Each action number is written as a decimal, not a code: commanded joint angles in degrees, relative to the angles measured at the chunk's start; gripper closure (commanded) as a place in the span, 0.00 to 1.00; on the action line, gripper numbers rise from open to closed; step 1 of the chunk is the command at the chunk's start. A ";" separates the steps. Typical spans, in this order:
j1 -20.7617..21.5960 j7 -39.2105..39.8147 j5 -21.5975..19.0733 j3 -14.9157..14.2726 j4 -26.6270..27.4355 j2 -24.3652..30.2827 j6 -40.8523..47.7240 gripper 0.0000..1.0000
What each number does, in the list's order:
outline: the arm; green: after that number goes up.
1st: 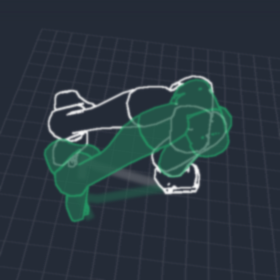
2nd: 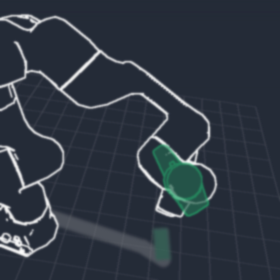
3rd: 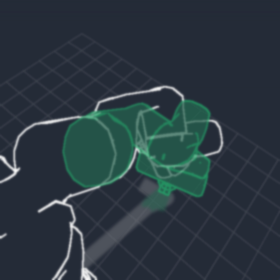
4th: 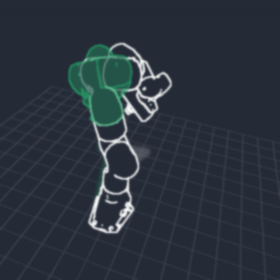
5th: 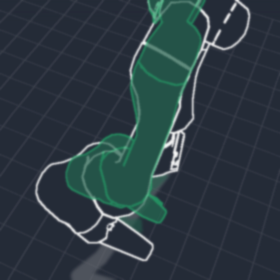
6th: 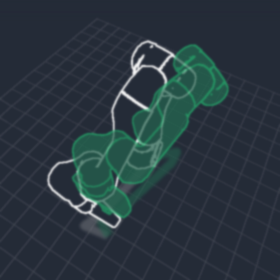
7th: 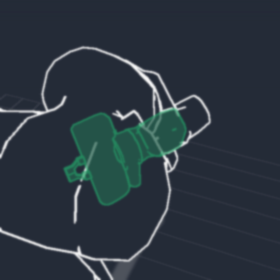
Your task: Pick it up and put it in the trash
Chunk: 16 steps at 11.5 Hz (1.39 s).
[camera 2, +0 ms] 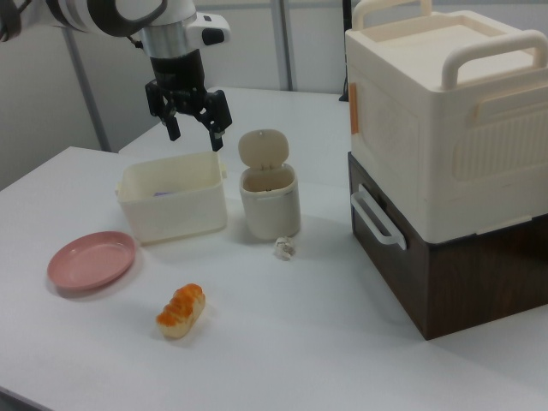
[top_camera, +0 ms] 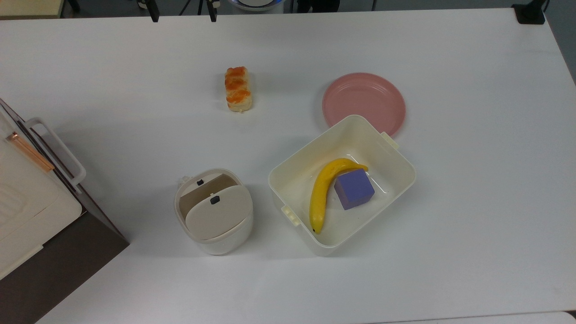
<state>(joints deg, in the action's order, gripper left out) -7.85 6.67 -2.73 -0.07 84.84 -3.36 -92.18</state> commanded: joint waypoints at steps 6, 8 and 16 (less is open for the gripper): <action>1.25 1.42 1.15 -0.89 0.41 -0.68 -1.77 0.00; 1.25 1.42 1.15 -0.89 0.24 -0.95 -1.95 0.00; 1.34 1.33 3.51 -0.45 0.15 -1.82 -1.95 0.00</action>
<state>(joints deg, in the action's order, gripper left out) -7.73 7.25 -1.79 -0.02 84.70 -4.83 -92.68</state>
